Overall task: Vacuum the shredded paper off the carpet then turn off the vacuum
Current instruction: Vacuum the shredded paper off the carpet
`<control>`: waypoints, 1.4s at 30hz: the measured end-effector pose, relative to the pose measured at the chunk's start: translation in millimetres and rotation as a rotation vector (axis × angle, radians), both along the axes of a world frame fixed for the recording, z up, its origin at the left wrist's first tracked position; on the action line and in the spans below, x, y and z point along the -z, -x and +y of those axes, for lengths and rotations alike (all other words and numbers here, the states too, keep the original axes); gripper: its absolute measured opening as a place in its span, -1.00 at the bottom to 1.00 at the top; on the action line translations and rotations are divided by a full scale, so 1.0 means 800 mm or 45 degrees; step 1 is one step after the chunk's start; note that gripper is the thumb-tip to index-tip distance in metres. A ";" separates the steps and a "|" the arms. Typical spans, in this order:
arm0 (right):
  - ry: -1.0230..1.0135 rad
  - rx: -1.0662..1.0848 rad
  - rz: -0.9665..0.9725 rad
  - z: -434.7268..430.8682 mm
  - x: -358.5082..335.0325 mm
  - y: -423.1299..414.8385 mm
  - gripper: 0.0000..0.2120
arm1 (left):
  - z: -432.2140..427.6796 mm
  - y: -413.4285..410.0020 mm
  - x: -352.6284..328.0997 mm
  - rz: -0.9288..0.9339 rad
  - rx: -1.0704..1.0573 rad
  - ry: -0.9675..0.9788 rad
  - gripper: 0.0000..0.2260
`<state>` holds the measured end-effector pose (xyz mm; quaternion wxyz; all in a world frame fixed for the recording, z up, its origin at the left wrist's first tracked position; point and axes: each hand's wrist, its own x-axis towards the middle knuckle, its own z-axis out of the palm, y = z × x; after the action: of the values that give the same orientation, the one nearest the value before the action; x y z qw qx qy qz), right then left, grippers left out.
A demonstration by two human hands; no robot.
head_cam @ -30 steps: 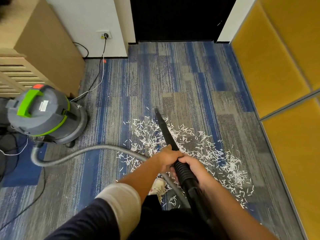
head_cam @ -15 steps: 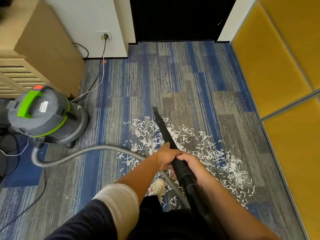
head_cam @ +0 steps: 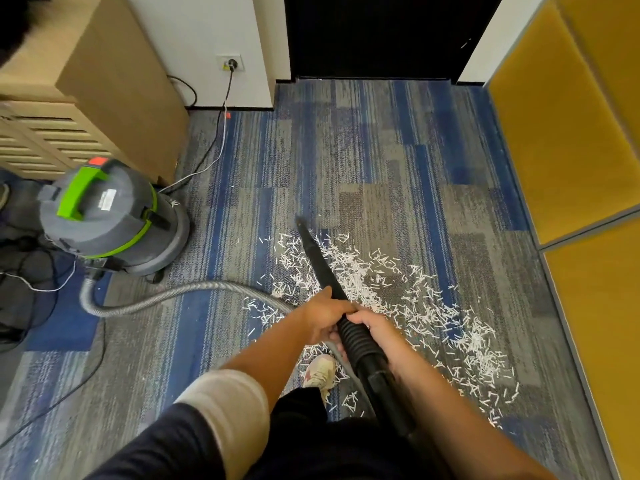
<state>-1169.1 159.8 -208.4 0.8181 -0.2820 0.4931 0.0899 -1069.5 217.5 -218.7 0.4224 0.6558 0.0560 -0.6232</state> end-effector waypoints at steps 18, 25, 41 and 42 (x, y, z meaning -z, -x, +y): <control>0.010 0.099 0.018 -0.033 0.000 0.019 -0.78 | -0.044 0.016 0.019 0.012 0.056 0.031 -0.34; 0.025 -0.103 0.058 -0.009 -0.003 -0.001 -0.79 | -0.010 0.005 0.011 0.023 0.022 -0.027 -0.57; -0.079 -0.504 0.029 0.058 -0.007 -0.043 -0.87 | 0.096 -0.015 0.007 0.018 -0.266 -0.070 -0.64; -0.098 -0.511 0.025 0.061 -0.007 -0.047 -0.89 | 0.101 -0.018 0.009 0.006 -0.276 -0.069 -0.64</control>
<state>-1131.6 208.9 -203.1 0.7891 -0.3422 0.4313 0.2725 -1055.2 297.9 -226.1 0.4693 0.6557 0.1443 -0.5736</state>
